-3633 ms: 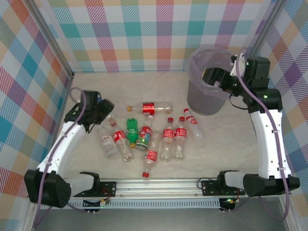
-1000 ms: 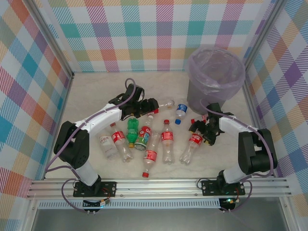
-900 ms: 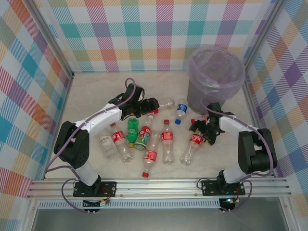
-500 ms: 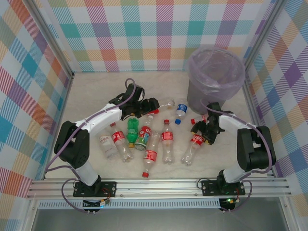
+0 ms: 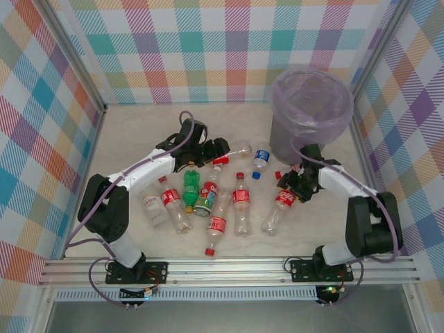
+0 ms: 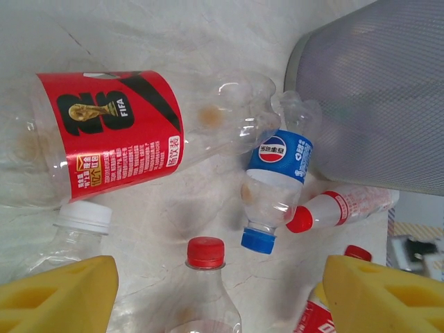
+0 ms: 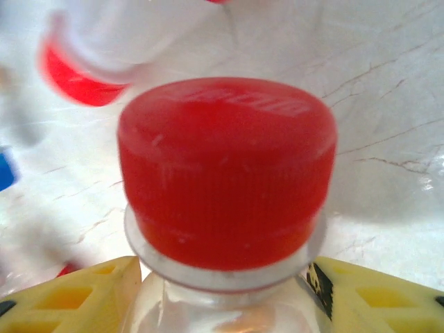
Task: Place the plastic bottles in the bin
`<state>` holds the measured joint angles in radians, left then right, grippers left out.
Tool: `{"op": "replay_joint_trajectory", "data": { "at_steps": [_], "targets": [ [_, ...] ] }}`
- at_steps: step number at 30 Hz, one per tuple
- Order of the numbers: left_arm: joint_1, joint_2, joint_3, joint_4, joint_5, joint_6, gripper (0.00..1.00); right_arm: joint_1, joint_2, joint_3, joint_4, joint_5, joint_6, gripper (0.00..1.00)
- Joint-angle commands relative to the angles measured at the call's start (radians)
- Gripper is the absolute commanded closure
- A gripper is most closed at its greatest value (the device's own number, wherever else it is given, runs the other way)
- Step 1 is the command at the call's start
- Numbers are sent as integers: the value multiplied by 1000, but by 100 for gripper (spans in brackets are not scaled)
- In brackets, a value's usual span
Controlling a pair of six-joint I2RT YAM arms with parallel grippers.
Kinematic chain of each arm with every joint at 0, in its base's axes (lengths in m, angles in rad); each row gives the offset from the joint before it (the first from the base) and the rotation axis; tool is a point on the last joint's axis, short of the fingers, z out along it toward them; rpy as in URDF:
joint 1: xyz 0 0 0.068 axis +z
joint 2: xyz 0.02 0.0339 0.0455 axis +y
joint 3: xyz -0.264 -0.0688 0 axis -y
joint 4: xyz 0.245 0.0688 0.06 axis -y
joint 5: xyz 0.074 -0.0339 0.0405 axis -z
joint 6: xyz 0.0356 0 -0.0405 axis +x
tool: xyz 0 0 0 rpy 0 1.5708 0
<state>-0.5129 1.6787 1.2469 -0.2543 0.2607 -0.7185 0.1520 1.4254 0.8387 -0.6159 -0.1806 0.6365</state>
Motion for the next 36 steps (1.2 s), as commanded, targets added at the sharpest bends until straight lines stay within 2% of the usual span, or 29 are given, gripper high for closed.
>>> {"op": "replay_joint_trajectory", "data": {
  "at_steps": [1, 7, 14, 17, 24, 30, 34, 36],
  "targets": [
    [10, 20, 3, 33, 33, -18, 22, 6, -111, 31, -97, -15, -32, 52],
    [27, 21, 16, 31, 34, -15, 22, 9, -287, 182, -277, -46, -105, 60],
    [36, 19, 36, 21, 32, -13, 22, 25, -317, 467, -337, -177, -161, 61],
    [36, 9, 31, 20, 29, -16, 22, 26, -272, 661, -341, -200, -216, 61],
    [36, -49, 2, -15, 5, 1, 22, -5, -32, 1136, -338, 1, -348, 66],
    [43, -154, -32, -131, -69, 42, 22, -149, 174, 1421, -232, 77, -307, 74],
    [47, -271, -77, -227, -190, 69, 25, -295, 305, 1580, -240, -41, -190, 75],
    [64, -347, -111, -285, -245, 74, 26, -341, 315, 1557, -193, -46, -150, 76]
  ]
}}
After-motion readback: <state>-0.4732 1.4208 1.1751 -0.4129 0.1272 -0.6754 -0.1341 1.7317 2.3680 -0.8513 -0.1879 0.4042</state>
